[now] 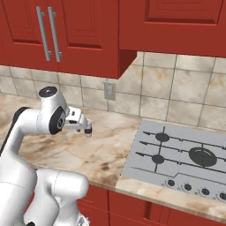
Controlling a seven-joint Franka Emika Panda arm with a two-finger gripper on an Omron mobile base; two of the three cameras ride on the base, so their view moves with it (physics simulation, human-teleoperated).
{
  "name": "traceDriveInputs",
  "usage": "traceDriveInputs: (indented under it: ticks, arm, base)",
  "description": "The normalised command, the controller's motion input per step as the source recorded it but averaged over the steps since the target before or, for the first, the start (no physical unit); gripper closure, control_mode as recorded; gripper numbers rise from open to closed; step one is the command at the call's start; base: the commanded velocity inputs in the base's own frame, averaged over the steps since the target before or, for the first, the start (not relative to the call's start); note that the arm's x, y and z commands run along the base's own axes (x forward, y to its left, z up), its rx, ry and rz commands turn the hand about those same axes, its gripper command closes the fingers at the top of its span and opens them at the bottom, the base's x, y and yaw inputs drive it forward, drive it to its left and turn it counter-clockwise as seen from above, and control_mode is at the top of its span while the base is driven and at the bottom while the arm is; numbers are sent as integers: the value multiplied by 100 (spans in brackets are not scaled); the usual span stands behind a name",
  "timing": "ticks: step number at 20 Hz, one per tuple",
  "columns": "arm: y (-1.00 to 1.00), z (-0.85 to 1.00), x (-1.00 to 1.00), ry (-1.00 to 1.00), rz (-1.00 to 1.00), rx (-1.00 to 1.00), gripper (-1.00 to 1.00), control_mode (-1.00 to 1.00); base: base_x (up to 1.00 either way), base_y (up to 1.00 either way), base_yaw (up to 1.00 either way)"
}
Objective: Move the drinks to the dining counter.
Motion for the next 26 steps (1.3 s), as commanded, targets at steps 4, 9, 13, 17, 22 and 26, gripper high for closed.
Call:
traceDriveInputs:
  ticks: [4,9,13,17,22,26]
  arm:
    - [0,-14,24,7,0,0,-100,-100]
    - [0,-17,24,7,0,0,-100,-100]
    - [0,-13,22,6,0,0,-100,-100]
    - [0,-10,19,4,0,0,-100,-100]
    - [0,-7,18,3,0,0,-100,-100]
    - [0,-8,17,2,0,0,-100,-100]
  base:
    - [0,0,0]
    - [0,0,0]
    - [0,0,0]
    - [0,0,0]
    - [0,0,0]
    - [0,0,0]
